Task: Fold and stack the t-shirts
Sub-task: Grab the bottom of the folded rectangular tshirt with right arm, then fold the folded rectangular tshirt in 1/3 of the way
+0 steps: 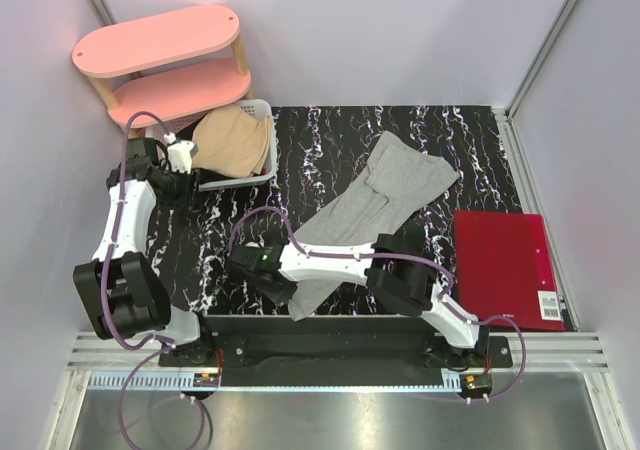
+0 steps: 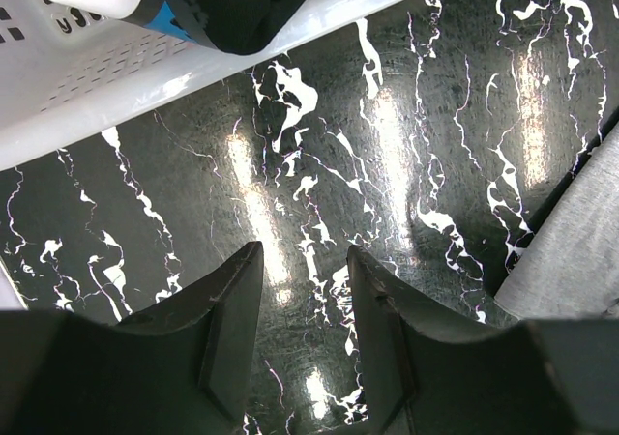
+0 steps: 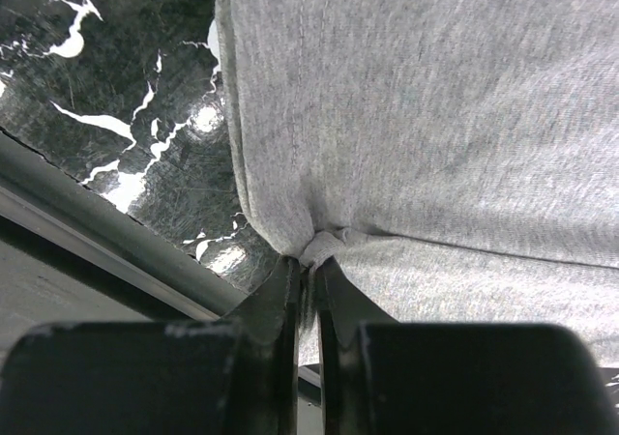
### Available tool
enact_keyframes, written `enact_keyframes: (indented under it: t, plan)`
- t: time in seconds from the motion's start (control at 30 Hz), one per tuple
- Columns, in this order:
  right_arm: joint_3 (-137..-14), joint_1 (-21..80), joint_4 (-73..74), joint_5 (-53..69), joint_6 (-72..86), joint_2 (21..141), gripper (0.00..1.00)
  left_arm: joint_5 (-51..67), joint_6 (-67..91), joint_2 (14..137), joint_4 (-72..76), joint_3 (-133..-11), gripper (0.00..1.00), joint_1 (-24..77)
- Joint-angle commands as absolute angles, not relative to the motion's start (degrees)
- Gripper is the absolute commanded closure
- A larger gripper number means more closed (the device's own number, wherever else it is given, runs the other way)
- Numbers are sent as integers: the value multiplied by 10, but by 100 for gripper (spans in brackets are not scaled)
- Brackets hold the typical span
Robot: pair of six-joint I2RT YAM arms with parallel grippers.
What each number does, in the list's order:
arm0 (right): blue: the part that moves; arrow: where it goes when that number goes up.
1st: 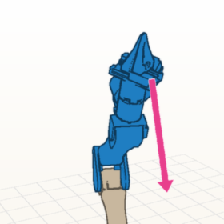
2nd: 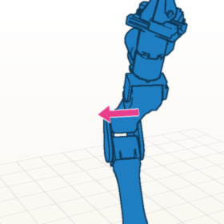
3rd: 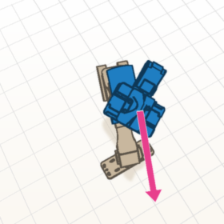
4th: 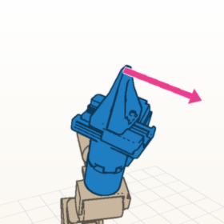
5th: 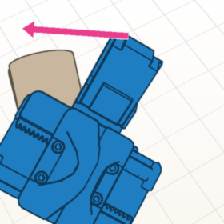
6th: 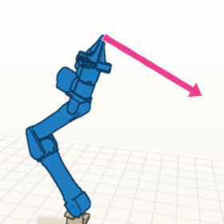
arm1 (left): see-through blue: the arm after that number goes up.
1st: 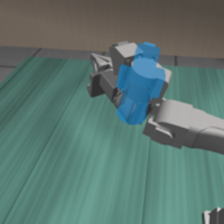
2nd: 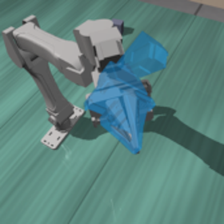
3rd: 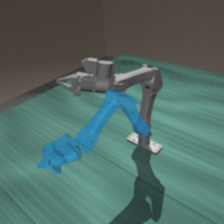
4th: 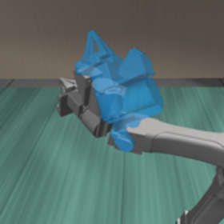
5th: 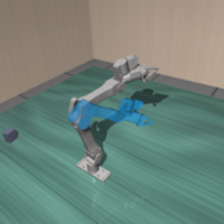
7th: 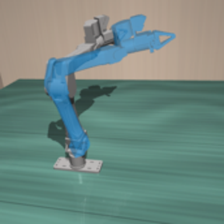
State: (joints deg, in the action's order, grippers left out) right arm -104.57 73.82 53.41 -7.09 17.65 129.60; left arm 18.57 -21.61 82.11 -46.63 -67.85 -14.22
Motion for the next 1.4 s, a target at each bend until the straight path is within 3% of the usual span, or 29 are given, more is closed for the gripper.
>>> enact_keyframes:
  t: [0.0, 0.37, 0.73, 1.37]
  plan:
    - [-1085, 750, 548, -92, 164, 1286, 89, 190, -216, 809, -454, -694, 55, -145]
    - [-1237, 767, 611, -73, 163, 1237, 88, 190, -213, 812, -455, -697, 55, -145]
    - [-1043, 716, 526, -47, 191, 1155, 93, 192, -216, 807, -463, -707, 55, -146]
    - [-941, 552, 465, -23, 169, 1061, 94, 226, -236, 803, -499, -725, 54, -145]
